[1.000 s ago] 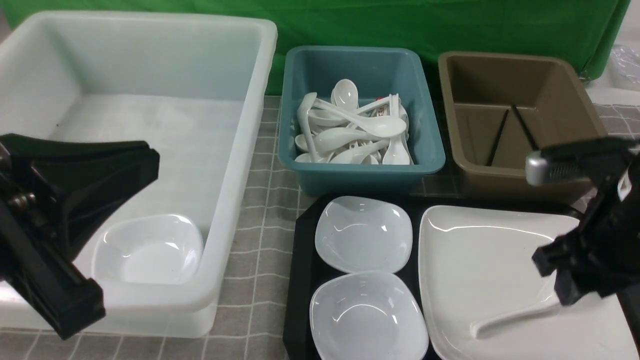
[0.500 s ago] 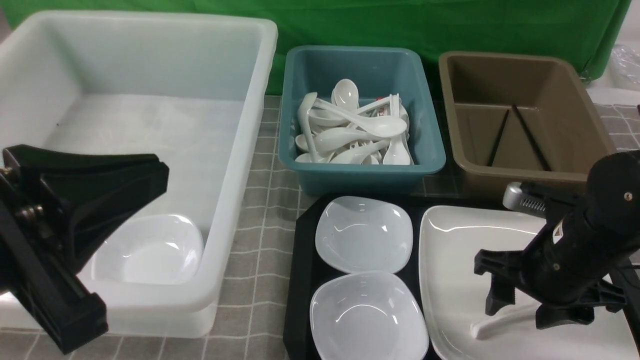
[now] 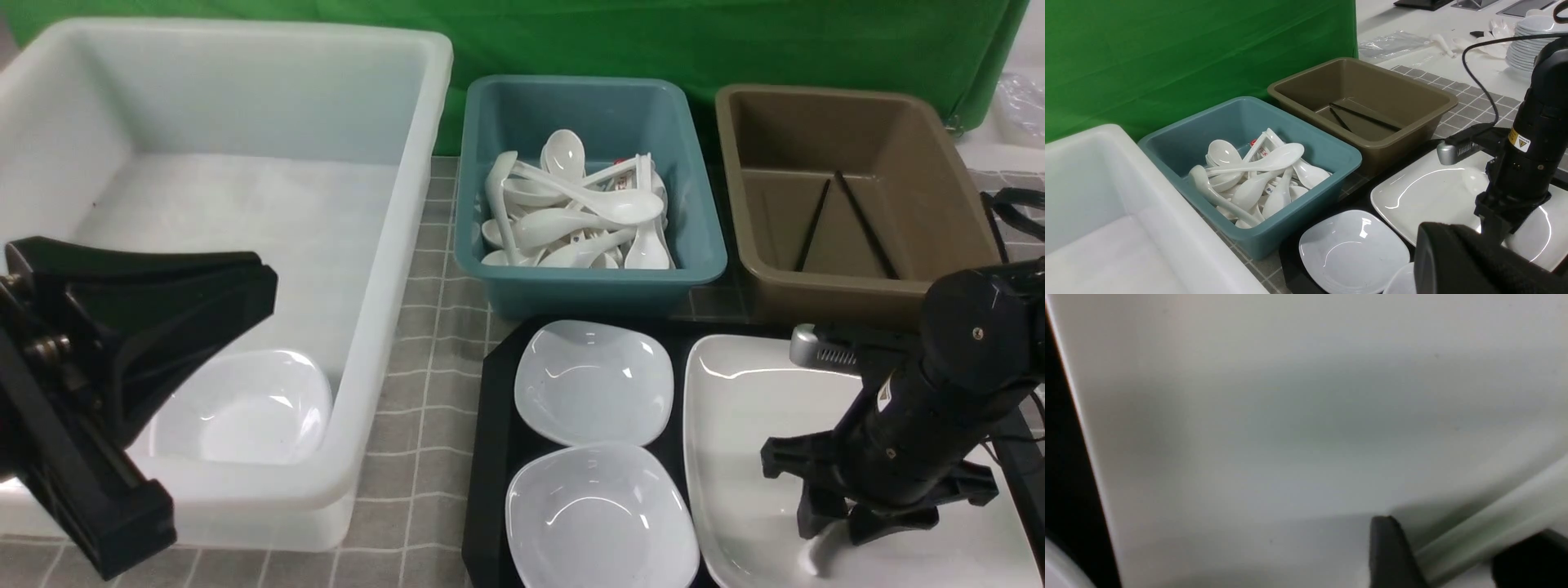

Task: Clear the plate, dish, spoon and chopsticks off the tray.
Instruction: Use the right arm to grab a soup spoon from the plate, then use the right arm to put the soup spoon into the small storage box in the middle, then use the right arm to grab a plate from the dinner plate

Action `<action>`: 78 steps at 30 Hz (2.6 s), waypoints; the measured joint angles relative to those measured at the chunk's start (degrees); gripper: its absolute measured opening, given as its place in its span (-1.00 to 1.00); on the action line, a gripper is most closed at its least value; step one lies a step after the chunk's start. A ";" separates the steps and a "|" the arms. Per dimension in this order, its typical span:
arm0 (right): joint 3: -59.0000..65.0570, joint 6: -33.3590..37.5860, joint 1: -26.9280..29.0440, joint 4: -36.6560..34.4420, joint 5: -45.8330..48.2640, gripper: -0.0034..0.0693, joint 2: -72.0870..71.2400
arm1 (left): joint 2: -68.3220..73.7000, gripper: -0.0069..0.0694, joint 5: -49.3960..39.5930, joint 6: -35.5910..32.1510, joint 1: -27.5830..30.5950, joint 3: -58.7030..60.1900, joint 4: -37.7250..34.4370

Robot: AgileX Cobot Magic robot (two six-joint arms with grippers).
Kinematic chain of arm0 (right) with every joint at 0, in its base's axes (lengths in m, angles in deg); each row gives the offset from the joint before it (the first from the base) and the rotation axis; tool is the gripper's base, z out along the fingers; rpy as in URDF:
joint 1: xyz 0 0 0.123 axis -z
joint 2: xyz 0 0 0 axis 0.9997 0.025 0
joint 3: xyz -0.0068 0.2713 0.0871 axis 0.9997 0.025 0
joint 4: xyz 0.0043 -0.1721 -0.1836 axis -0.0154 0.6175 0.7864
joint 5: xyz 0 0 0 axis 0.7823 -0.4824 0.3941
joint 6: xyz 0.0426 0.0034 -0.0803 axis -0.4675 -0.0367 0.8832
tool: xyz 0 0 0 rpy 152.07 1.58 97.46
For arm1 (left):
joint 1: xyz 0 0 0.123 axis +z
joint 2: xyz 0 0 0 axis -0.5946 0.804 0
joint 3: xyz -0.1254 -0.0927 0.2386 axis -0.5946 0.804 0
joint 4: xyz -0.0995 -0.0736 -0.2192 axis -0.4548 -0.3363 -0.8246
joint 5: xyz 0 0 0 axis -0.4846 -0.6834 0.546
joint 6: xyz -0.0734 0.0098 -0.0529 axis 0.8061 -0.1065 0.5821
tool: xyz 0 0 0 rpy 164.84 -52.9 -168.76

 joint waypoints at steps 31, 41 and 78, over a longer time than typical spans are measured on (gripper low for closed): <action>-44.60 21.04 -1.90 -9.81 -12.81 0.45 17.62 | 0.00 -0.79 0.03 -0.12 0.00 0.00 3.39; -38.65 24.62 -5.92 -0.49 19.23 -0.31 1.49 | 0.00 -0.79 -0.02 -0.03 0.00 0.00 3.66; 5.12 10.45 -27.73 23.38 -6.32 -0.01 -2.21 | 0.00 -0.79 -1.67 0.23 0.00 0.00 3.84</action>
